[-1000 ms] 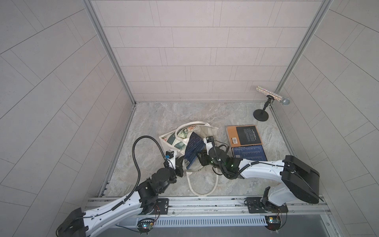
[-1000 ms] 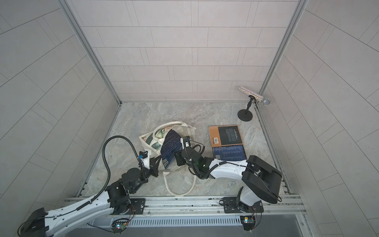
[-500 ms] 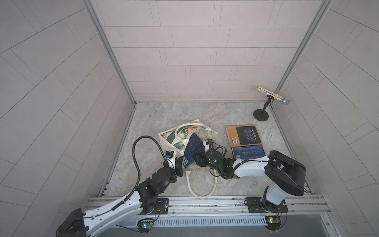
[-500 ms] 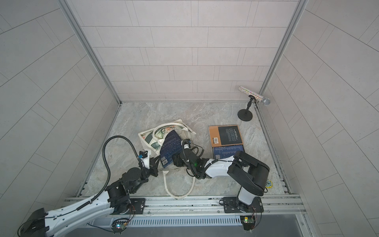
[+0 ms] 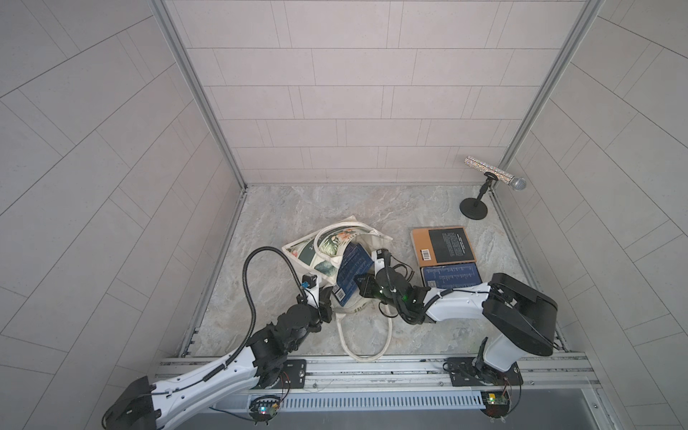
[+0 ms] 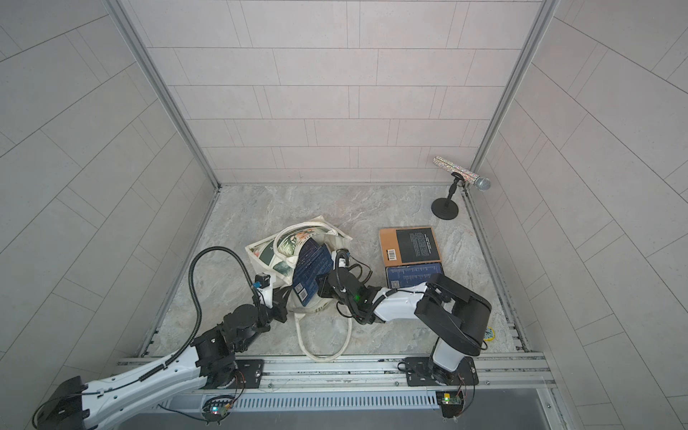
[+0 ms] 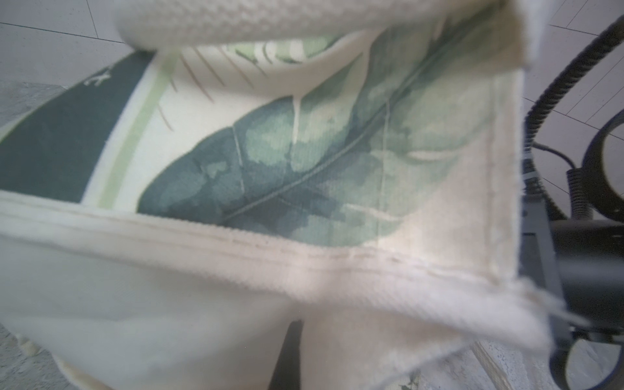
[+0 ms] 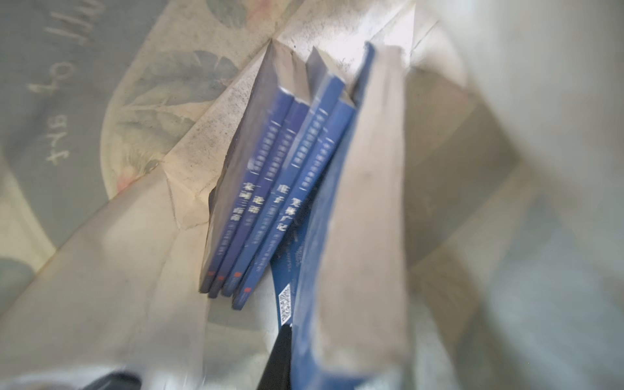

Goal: Take out the books from the canvas bag
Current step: Pick up the book from the canvas bag.

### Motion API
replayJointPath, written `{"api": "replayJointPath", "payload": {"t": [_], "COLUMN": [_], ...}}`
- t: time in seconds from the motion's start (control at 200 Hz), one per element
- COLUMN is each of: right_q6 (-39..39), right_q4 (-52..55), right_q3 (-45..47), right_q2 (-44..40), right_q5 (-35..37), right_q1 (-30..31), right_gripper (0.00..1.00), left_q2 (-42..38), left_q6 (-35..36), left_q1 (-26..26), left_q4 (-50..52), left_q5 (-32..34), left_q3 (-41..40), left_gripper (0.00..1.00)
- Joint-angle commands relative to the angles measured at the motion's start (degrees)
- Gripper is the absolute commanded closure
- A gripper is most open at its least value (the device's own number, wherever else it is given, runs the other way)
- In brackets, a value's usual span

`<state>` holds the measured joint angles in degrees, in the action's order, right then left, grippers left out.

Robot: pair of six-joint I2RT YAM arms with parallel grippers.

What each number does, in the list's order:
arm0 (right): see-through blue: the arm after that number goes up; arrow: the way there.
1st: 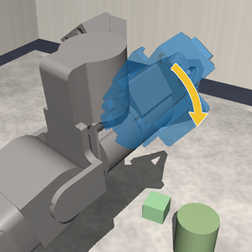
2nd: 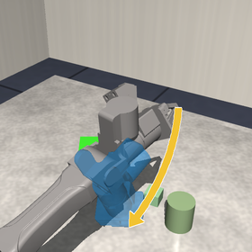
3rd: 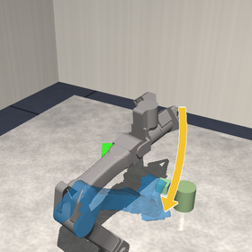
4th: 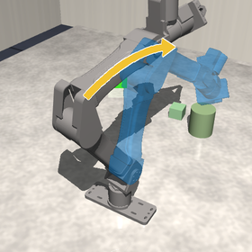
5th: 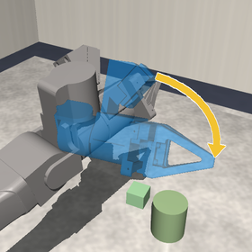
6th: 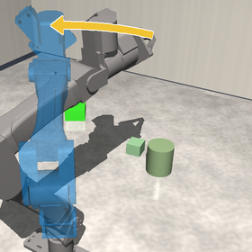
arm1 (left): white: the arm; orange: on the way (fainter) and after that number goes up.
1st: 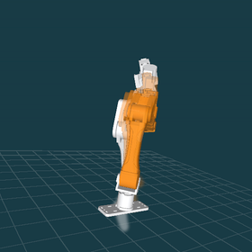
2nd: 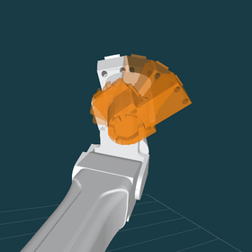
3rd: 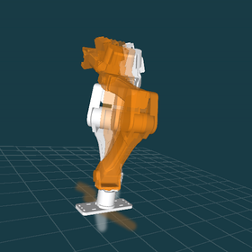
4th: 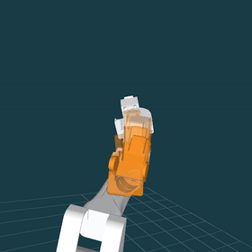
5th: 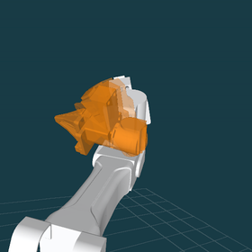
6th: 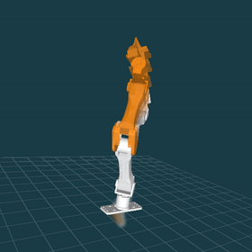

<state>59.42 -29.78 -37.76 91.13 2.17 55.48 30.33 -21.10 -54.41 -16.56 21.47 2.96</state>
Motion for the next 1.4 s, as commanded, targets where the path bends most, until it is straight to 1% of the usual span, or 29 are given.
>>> {"api": "replayJointPath", "payload": {"t": [0.0, 0.22, 0.63, 0.785, 0.991, 1.181, 1.396], "right_q6": [-5.8, -12.0, -24.0, -28.4, -30.3, -30.2, -27.3], "right_q4": [9.5, 18.5, 26.3, 32.9, 36.9, 38.4, 41.0], "right_q3": [1.0, 1.5, 0.7, -1.3, -2.1, -1.4, 0.2], "right_q2": [-6.1, -16.7, -32.2, -38.5, -44.3, -50.4, -57.5], "right_q5": [-0.7, -2.0, -2.1, 4.1, 8.4, 14.9, 22.6], "right_q1": [0.4, 0.5, 0.5, 0.3, -0.4, -1.3, -3.5], "right_gripper": [1.00, 1.00, 1.00, 1.00, 1.00, 1.00, 1.00], "left_q2": [0.1, 0.2, 0.3, 0.2, 0.2, 0.3, -0.2], "left_q6": [-0.3, -0.5, -0.6, -1.0, -1.1, -1.2, -1.2], "left_q1": [0.1, 0.1, 0.1, 0.1, 0.1, 0.1, 0.1], "left_q4": [-1.8, -1.5, -1.5, -1.7, -1.7, -1.5, -1.1], "left_q5": [2.4, 2.7, 4.3, 4.8, 6.1, 7.5, 7.9], "left_q3": [0.7, 0.8, 0.6, 0.5, 0.4, 0.3, 0.2], "left_gripper": [1.00, 1.00, 1.00, 1.00, 1.00, 1.00, 1.00]}}
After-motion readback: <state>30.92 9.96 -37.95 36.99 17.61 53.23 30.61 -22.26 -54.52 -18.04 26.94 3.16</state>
